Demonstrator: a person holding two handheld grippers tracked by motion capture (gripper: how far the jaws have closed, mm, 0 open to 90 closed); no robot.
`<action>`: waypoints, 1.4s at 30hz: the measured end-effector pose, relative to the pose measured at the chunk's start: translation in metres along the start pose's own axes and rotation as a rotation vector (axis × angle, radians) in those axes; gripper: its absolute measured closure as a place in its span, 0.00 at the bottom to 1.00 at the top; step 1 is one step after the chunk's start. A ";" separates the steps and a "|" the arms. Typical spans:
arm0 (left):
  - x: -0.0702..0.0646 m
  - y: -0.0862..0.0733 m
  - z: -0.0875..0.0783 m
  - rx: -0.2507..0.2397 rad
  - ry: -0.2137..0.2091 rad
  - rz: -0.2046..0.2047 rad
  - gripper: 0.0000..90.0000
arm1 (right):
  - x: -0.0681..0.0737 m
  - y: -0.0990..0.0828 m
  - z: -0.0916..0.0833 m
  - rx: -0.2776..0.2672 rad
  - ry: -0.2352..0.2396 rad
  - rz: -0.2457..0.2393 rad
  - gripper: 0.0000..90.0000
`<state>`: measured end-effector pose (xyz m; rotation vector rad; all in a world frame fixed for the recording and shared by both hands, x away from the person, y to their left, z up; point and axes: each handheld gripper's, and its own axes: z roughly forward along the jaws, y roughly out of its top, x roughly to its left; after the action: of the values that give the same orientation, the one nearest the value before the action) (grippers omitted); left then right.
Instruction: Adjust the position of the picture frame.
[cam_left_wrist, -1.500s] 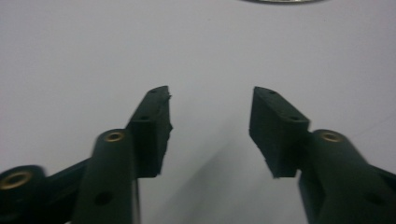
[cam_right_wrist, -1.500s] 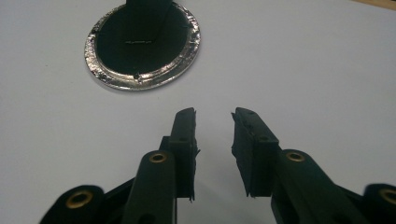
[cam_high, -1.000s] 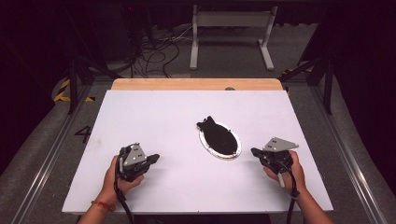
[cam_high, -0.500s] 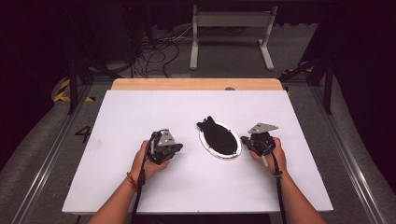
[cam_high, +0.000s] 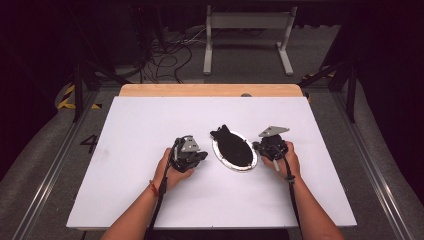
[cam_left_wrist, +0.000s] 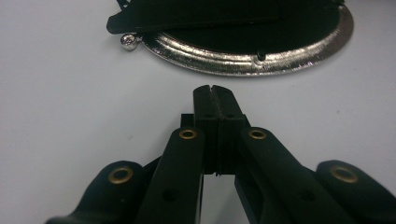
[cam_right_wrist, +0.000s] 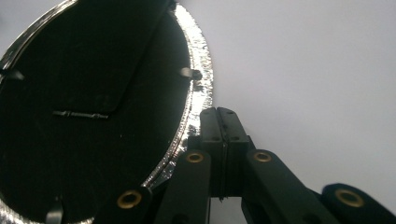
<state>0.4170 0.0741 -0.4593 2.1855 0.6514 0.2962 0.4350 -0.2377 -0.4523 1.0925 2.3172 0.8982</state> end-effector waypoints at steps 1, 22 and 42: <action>0.001 0.000 0.001 0.004 -0.002 -0.006 1.00 | 0.004 0.000 -0.001 -0.002 0.009 -0.005 1.00; 0.015 -0.007 0.000 0.040 0.071 -0.061 0.98 | 0.051 -0.008 -0.009 -0.040 0.139 -0.046 1.00; 0.013 -0.003 0.000 0.075 0.070 -0.056 1.00 | 0.060 -0.011 -0.010 -0.053 0.148 0.078 1.00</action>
<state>0.4272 0.0828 -0.4622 2.2319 0.7727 0.3252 0.3871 -0.1989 -0.4595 1.1369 2.3674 1.0971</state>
